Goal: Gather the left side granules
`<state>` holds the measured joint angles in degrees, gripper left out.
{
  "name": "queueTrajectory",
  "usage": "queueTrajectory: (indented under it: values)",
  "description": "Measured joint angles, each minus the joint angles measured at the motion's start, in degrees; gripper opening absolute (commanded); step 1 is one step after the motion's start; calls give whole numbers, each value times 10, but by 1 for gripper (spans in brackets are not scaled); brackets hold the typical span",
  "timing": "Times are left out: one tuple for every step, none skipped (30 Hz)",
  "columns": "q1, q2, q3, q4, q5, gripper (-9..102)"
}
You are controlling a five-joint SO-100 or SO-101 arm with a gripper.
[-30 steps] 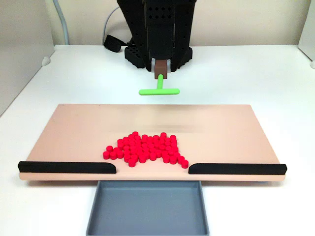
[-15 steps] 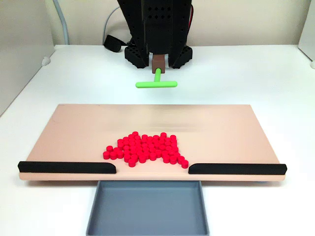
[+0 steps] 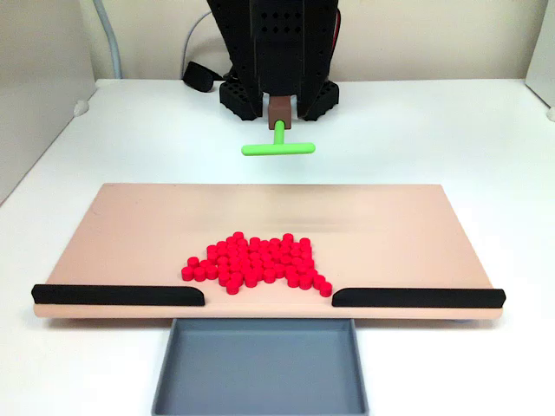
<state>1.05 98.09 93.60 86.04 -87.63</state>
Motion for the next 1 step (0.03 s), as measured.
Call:
queueTrajectory:
  values:
    - [0,0,0,0,-2,0]
